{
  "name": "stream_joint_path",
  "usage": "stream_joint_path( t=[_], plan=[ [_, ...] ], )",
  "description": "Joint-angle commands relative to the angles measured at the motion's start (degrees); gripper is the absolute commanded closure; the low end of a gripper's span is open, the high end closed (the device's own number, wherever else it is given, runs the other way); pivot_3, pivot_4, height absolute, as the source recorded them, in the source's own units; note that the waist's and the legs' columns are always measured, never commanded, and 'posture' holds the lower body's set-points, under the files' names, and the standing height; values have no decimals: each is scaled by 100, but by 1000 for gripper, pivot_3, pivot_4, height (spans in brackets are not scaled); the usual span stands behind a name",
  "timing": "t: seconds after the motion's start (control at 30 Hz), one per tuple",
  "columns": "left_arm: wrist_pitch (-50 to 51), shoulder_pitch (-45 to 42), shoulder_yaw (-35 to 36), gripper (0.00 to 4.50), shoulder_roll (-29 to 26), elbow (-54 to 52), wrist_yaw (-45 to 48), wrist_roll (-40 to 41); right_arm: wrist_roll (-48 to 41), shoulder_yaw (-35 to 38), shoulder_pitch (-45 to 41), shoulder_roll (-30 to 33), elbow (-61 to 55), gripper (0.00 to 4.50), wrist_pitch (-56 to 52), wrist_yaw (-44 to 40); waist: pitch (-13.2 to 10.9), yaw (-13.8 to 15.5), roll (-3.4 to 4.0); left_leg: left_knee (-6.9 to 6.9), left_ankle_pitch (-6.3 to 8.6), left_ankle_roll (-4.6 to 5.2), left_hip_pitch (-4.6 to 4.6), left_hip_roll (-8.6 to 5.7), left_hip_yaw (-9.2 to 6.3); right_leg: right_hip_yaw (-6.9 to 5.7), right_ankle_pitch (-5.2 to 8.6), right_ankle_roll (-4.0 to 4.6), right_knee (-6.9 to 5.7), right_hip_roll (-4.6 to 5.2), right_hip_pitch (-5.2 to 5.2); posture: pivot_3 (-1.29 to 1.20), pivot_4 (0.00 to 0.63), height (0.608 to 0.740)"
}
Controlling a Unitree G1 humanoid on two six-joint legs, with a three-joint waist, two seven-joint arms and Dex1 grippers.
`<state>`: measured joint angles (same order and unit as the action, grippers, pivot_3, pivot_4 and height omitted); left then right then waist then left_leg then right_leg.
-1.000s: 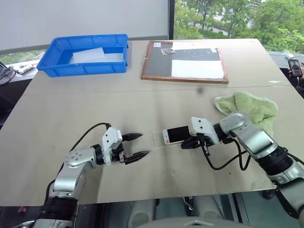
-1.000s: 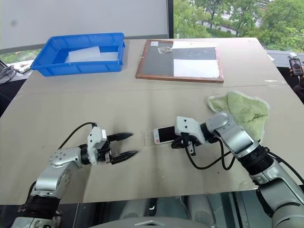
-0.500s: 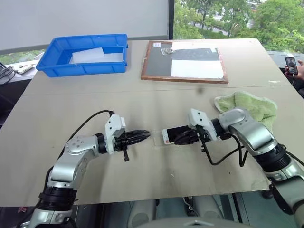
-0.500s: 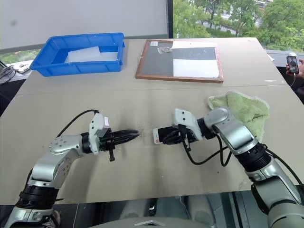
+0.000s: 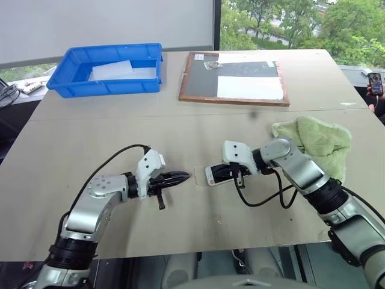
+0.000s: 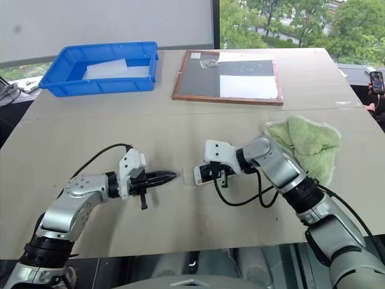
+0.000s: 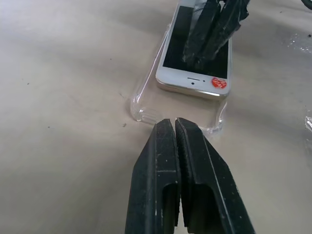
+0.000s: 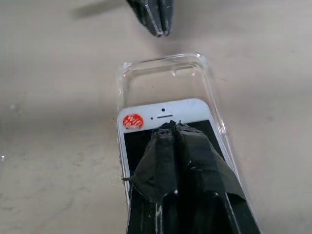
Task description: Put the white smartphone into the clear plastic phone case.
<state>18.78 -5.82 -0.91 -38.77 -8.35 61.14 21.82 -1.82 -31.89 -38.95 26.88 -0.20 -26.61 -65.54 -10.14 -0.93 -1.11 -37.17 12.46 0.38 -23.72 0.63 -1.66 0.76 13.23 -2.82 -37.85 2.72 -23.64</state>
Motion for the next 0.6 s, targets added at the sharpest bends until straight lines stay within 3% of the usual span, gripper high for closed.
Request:
stream_joint_path(
  t=[0.03, 0.27, 0.6],
  plan=[
    [-51, 81, -27, 4402, -63, -34, 8, -63, 561, -529, 163, 23, 503, 4500, 175, 47, 8, -1, 0, 0, 0, 0, 2, 0, 0, 0, 1, 1, 0, 0, 2, 0, 150, 740],
    [-33, 88, -6, 4402, -43, -9, -1, -108, 744, -239, 161, -236, 870, 4500, 507, 510, 24, -1, -2, -1, 0, 0, 23, 3, -1, 0, 13, 20, -4, 0, 19, 0, 150, 740],
    [482, -147, -88, 4402, 33, -409, -154, 0, -448, 989, 277, -309, -21, 4500, -109, 403, 15, 24, 0, -2, 0, 0, 1, -1, -15, -3, 7, 13, -2, 4, 9, 0, 150, 740]
  ],
)
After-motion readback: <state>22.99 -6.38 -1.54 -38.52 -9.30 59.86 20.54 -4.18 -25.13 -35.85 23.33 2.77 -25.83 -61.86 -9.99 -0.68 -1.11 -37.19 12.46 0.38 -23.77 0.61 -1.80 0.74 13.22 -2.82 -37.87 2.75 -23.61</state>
